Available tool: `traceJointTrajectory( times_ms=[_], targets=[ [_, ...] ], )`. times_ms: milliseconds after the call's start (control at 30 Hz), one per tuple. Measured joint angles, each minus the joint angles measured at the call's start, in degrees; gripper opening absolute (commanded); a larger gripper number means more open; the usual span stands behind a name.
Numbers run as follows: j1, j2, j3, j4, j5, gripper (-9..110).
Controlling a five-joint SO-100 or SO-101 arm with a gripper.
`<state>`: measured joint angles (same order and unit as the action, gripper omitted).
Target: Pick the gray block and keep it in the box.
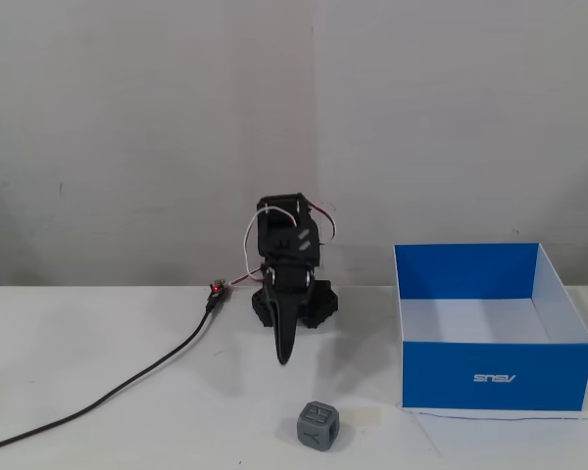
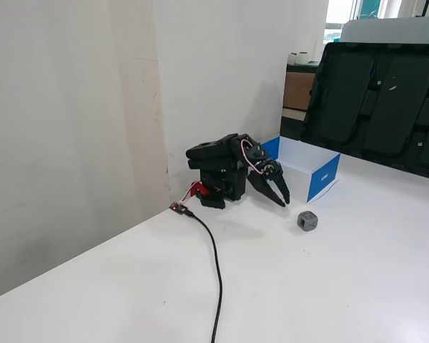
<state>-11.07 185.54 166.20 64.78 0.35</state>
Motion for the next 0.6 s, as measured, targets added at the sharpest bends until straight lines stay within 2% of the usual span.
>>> traceJointTrajectory(
  times_ms=[400, 600],
  targets=[
    [3.3, -20.3, -14.6, 0.0, -0.1, 0],
    [3.3, -32.3, -22.0, -0.9, -3.3, 0]
  ],
)
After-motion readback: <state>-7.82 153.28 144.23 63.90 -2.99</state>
